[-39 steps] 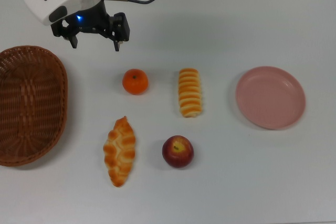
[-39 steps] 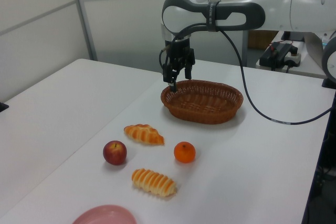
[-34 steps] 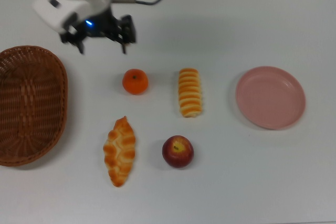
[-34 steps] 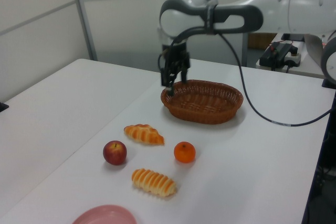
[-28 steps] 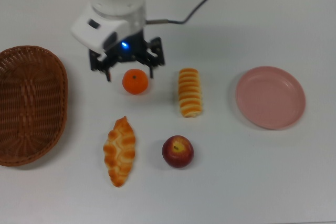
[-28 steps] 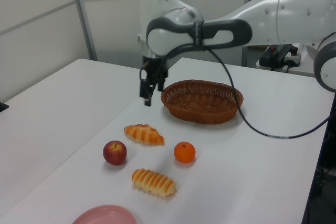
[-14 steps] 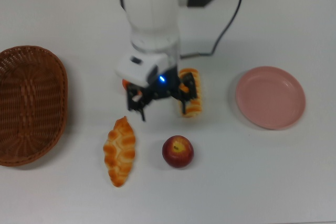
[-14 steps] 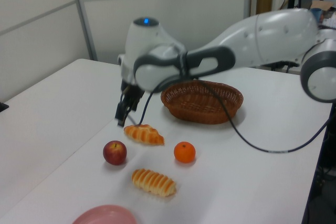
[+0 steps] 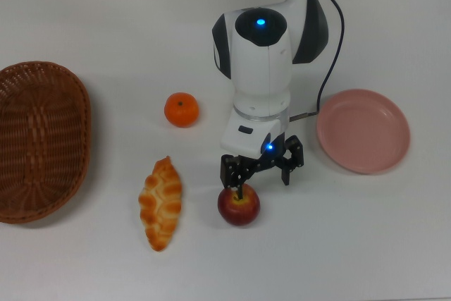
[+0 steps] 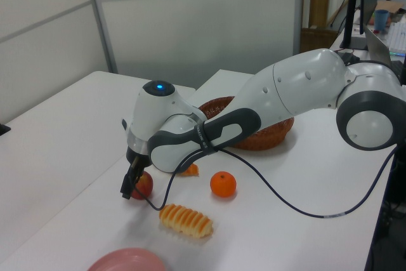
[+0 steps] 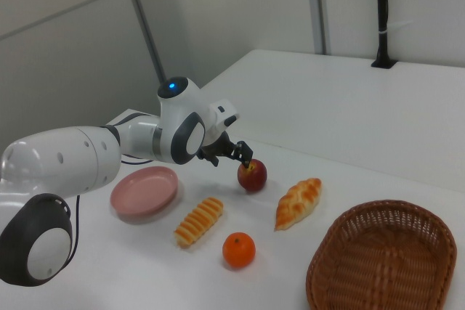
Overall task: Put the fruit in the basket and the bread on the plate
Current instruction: 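Grasp the red apple and lift it, then carry the apple over the wicker basket and release it inside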
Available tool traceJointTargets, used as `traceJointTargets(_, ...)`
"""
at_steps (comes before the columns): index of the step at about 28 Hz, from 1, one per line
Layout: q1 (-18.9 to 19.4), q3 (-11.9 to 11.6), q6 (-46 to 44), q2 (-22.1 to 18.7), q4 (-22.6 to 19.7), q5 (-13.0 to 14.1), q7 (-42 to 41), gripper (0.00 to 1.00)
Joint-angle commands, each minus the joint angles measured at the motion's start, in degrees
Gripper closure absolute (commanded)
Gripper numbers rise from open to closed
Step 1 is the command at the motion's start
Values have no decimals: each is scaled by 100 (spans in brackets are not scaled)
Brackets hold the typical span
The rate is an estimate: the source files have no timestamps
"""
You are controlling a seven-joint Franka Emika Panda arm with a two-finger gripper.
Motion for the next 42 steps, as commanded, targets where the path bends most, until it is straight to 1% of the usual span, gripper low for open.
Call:
traceJointTargets(1, 0, -105, 137, 24, 35, -140, 60, 0)
traceJointTargets(6, -53, -122, 146, 33, 176, -140, 60, 0)
traceJointTargets(9, -53, -262, 250, 77, 176, -157, 42, 0)
traceJointTargets(14, -44, -280, 558, 358, 202, -394, 60, 0)
traceJointTargets(16, -44, -289, 594, 420, 202, -438, 60, 0)
traceJointTargets(18, -44, -289, 594, 429, 202, -491, 60, 3)
traceJointTargets(19, -44, -289, 594, 429, 202, -570, 60, 8)
traceJointTargets(21, -36, -289, 585, 429, 185, -641, 60, 13)
traceJointTargets(22, -36, -289, 585, 429, 185, -667, 60, 17)
traceJointTargets(23, -27, -289, 576, 429, 185, -685, 60, 24)
traceJointTargets(24, -18, -289, 567, 420, 185, -685, 69, 56)
traceJointTargets(25, -18, -289, 567, 420, 185, -685, 77, 66)
traceJointTargets(26, -9, -289, 567, 420, 185, -685, 121, 71)
traceJointTargets(28, -9, -289, 567, 420, 176, -694, 253, 92)
traceJointTargets(29, -9, -289, 567, 411, 176, -694, 419, 97)
traceJointTargets(30, -9, -289, 567, 402, 185, -694, 525, 100)
traceJointTargets(33, -35, -298, 541, 262, 202, -667, 911, 100)
traceJointTargets(34, -79, -307, 541, 70, 202, -650, 1165, 100)
traceJointTargets(38, -316, -395, 410, -414, 124, -588, 1457, 100)
traceJointTargets(39, -369, -395, 261, -520, 115, -579, 1483, 100)
traceJointTargets(40, -526, -395, -219, -721, 106, -579, 1484, 100)
traceJointTargets(42, -676, -395, -853, -915, 123, -579, 1457, 100)
